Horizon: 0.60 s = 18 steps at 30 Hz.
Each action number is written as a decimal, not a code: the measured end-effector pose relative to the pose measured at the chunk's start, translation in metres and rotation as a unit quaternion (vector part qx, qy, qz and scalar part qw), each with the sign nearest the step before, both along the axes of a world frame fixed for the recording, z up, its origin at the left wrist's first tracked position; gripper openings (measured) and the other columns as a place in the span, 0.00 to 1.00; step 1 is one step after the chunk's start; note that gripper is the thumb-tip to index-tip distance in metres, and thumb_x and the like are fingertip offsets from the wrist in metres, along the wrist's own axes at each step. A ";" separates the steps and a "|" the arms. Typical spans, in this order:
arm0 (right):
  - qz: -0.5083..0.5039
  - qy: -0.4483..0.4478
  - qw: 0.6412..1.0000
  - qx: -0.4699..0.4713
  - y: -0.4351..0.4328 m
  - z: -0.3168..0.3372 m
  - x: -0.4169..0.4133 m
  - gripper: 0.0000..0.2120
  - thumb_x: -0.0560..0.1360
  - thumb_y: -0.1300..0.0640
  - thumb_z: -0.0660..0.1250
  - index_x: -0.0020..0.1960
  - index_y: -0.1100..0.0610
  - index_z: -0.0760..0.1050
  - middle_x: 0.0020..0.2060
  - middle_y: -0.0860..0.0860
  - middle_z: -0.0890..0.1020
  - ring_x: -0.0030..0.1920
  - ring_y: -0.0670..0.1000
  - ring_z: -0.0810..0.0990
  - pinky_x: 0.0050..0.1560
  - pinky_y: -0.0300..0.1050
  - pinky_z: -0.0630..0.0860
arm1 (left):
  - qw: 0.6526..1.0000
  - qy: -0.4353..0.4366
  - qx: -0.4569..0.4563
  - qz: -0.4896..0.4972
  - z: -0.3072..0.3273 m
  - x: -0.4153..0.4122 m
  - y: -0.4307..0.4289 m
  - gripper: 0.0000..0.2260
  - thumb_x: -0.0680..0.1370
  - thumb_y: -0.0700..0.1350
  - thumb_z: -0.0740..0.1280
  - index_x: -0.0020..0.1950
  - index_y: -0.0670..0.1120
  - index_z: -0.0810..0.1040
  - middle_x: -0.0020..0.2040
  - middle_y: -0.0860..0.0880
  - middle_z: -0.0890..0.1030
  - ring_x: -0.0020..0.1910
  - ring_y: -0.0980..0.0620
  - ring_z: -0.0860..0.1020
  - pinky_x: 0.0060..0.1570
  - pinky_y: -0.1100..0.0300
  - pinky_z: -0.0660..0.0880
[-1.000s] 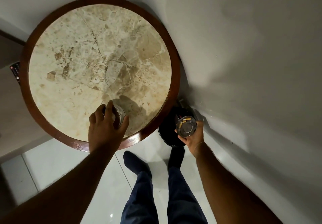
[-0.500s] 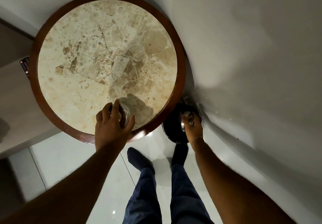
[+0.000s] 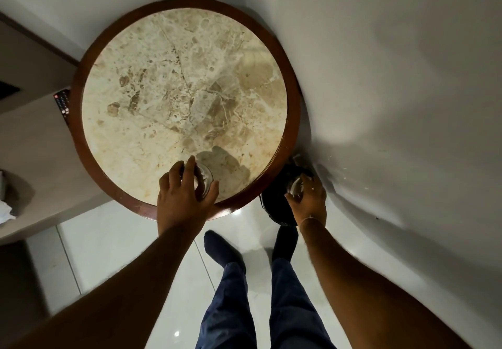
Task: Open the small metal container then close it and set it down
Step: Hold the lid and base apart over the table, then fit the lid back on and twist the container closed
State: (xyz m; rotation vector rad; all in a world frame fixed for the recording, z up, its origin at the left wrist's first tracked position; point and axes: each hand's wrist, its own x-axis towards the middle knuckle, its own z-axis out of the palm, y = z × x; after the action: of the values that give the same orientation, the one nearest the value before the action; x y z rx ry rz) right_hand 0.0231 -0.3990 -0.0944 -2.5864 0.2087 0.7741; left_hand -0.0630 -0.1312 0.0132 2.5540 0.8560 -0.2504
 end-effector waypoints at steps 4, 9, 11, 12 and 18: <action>-0.044 -0.002 0.998 0.037 0.006 0.018 0.007 0.36 0.74 0.51 0.79 0.78 0.55 0.70 0.78 0.60 0.70 0.78 0.63 0.69 0.72 0.61 0.76 | 1.000 0.006 0.004 0.000 0.009 -0.002 0.003 0.36 0.79 0.63 0.70 0.82 0.47 0.66 0.75 0.43 0.72 0.73 0.36 0.69 0.67 0.38 0.75; -0.155 -0.026 0.982 0.108 0.010 0.071 0.010 0.29 0.72 0.52 0.80 0.70 0.55 0.75 0.62 0.54 0.78 0.62 0.59 0.83 0.56 0.48 0.81 | 1.000 0.006 -0.012 0.003 0.042 0.003 0.001 0.39 0.78 0.62 0.71 0.84 0.46 0.64 0.75 0.42 0.73 0.73 0.35 0.70 0.69 0.38 0.75; -0.137 -0.057 0.984 0.096 0.014 0.103 0.017 0.25 0.71 0.53 0.79 0.65 0.56 0.77 0.56 0.52 0.78 0.59 0.59 0.83 0.52 0.45 0.77 | 1.000 -0.004 -0.014 0.003 0.070 0.014 0.005 0.40 0.78 0.62 0.72 0.84 0.45 0.64 0.75 0.42 0.74 0.73 0.35 0.71 0.69 0.39 0.75; -0.121 -0.066 0.987 0.082 0.016 0.118 0.021 0.25 0.70 0.52 0.79 0.64 0.56 0.78 0.57 0.53 0.79 0.59 0.60 0.82 0.52 0.47 0.77 | 1.000 -0.009 -0.015 0.004 0.083 0.020 0.008 0.40 0.78 0.62 0.72 0.84 0.44 0.64 0.75 0.42 0.74 0.73 0.35 0.71 0.69 0.39 0.75; -0.075 -0.105 0.990 0.064 0.045 0.219 0.055 0.33 0.72 0.48 0.77 0.74 0.54 0.74 0.69 0.58 0.78 0.68 0.63 0.78 0.61 0.62 0.82 | 0.998 -0.059 -0.010 0.024 0.177 0.053 0.036 0.40 0.78 0.60 0.73 0.84 0.43 0.65 0.75 0.41 0.75 0.71 0.36 0.73 0.68 0.41 0.75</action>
State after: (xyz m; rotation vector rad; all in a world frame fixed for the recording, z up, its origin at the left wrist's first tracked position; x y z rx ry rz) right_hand 0.0777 -0.3537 0.1242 -2.4749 0.2768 0.4416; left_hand -0.0104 -0.0955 0.1897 2.4978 0.8638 -0.0929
